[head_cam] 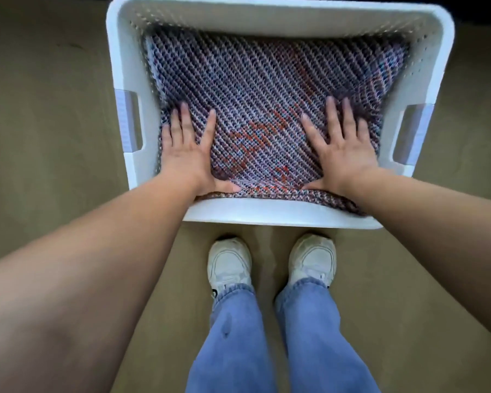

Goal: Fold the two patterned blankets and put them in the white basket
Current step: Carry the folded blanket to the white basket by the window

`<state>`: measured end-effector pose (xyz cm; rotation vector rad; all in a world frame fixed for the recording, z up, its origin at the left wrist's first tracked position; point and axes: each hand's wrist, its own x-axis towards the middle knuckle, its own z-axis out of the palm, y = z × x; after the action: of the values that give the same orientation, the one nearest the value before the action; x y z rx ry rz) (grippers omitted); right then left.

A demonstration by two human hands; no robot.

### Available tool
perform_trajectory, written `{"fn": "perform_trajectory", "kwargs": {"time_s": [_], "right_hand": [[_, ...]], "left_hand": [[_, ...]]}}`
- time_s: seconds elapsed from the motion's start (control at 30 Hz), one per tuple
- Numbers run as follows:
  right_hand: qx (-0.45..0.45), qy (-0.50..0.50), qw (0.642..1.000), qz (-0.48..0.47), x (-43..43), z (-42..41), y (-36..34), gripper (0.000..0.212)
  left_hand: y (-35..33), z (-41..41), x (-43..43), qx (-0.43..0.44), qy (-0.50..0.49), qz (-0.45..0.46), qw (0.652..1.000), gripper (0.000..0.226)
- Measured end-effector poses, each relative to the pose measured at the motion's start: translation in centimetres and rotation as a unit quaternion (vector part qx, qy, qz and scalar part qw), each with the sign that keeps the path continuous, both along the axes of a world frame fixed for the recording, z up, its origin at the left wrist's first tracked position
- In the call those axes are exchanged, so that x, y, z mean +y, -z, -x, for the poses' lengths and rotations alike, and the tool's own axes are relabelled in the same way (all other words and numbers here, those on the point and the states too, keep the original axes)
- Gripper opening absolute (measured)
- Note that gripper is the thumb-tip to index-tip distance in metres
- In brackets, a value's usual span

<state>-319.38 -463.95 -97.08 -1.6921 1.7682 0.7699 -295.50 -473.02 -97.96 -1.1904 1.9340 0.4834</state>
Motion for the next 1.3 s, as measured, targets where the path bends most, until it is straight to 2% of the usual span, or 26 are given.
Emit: {"fn": "perform_trajectory", "kwargs": {"time_s": [0.17,0.33,0.37,0.43,0.47,0.5,0.53,0.63,0.7,0.77,0.9,1.03,1.1,1.13,1.2,1.3], "right_hand": [[0.013,0.006,1.0,0.012,-0.3,0.4,3.6,0.141],[0.008,0.013,1.0,-0.026,-2.0,-0.7,0.6,0.135],[-0.017,0.005,0.999,0.028,-2.4,-1.1,-0.5,0.125],[-0.052,-0.024,0.976,0.213,-3.3,-1.5,-2.4,0.095],[-0.07,-0.017,0.957,0.28,-3.7,-1.4,-3.0,0.094],[-0.076,-0.009,0.958,0.276,-4.3,-1.1,-3.4,0.103],[-0.074,0.006,0.971,0.228,-4.9,-0.5,-3.4,0.117],[-0.006,-0.009,0.996,0.083,-5.4,1.9,-1.8,0.143],[0.034,-0.07,0.997,0.023,-5.4,3.1,0.1,0.147],[0.04,-0.096,0.995,-0.008,-5.2,3.7,2.0,0.148],[0.034,-0.089,0.995,-0.002,-5.5,3.9,4.4,0.149],[0.071,-0.106,0.992,-0.001,-5.5,3.1,2.8,0.148],[0.071,-0.088,0.994,0.011,-5.0,2.1,0.2,0.139],[0.053,-0.066,0.996,0.024,-4.4,1.3,-1.4,0.124],[0.012,-0.005,0.999,0.045,-3.0,0.1,-5.0,0.095],[-0.051,0.059,0.994,0.072,-1.0,-1.0,-12.2,0.073]], "left_hand": [[3.1,0.0,0.3,0.009,-0.013,0.033,0.999,0.148],[-0.4,2.0,-0.5,-0.038,-0.039,-0.033,0.998,0.15],[-1.5,2.2,-0.6,-0.022,-0.044,-0.031,0.998,0.149],[-3.3,2.5,-1.4,0.082,-0.043,0.045,0.995,0.145],[-3.9,2.6,-1.9,0.146,-0.034,0.093,0.984,0.143],[-4.2,2.8,-2.5,0.187,-0.02,0.12,0.975,0.143],[-4.2,3.1,-3.1,0.198,-0.007,0.121,0.973,0.144],[-2.1,3.3,-4.8,0.104,0.027,0.045,0.993,0.152],[-0.1,2.8,-5.5,0.039,0.073,0.0,0.997,0.153],[1.8,2.4,-5.4,0.027,0.084,-0.014,0.996,0.152],[3.8,2.7,-5.3,0.027,0.088,0.03,0.995,0.151],[1.8,3.6,-5.1,-0.033,0.123,0.037,0.991,0.151],[-0.9,4.2,-4.4,-0.062,0.139,0.047,0.987,0.15],[-2.7,4.6,-3.7,-0.063,0.141,0.046,0.987,0.147],[-5.9,5.1,-2.4,-0.036,0.12,0.038,0.991,0.132],[-12.0,6.0,-0.2,0.034,0.095,0.012,0.995,0.105]]}}
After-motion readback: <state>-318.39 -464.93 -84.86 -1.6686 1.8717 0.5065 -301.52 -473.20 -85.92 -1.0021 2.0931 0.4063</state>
